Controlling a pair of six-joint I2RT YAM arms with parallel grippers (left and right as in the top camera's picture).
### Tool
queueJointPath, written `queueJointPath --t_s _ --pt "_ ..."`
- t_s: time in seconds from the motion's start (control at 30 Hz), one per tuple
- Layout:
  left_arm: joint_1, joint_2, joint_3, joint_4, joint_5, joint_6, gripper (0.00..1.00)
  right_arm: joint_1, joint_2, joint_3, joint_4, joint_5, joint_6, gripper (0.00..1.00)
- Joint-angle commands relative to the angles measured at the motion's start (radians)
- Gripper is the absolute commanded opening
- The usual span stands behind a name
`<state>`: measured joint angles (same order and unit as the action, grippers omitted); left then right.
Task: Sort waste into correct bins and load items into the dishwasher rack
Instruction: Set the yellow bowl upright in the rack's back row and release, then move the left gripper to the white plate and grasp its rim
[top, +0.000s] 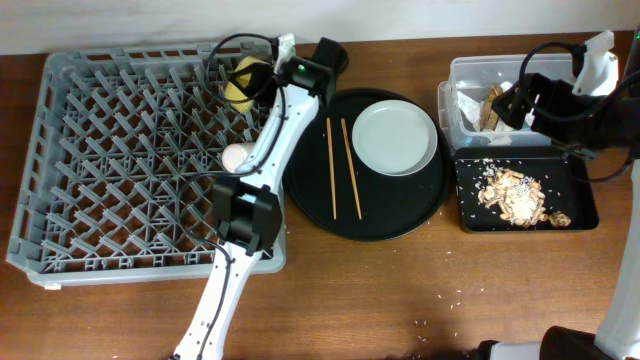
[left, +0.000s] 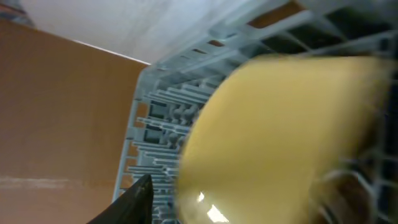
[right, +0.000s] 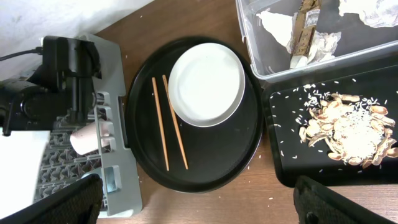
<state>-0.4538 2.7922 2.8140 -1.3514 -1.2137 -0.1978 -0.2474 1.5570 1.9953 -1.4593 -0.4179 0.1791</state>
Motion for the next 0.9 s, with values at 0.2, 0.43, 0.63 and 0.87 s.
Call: queueJointPath --t_s 0.2,0.43,0.63,0.87 --pt "0.013 -0.003 0.103 -0.133 0.294 0.036 0.58 -0.002 0.003 0.001 0.0 0.012 -0.007 0.98" --pt "0.038 -0.085 0.324 -0.231 0.548 0.039 0.7 -0.002 0.003 0.001 0.0 0.012 -0.007 0.98" --pt "0.036 -0.217 0.324 -0.25 0.97 0.04 0.81 -0.002 0.003 0.001 0.0 0.011 -0.007 0.98" --pt "0.033 -0.195 0.245 -0.184 1.321 0.04 0.84 -0.002 0.003 0.001 0.0 0.012 -0.007 0.99"
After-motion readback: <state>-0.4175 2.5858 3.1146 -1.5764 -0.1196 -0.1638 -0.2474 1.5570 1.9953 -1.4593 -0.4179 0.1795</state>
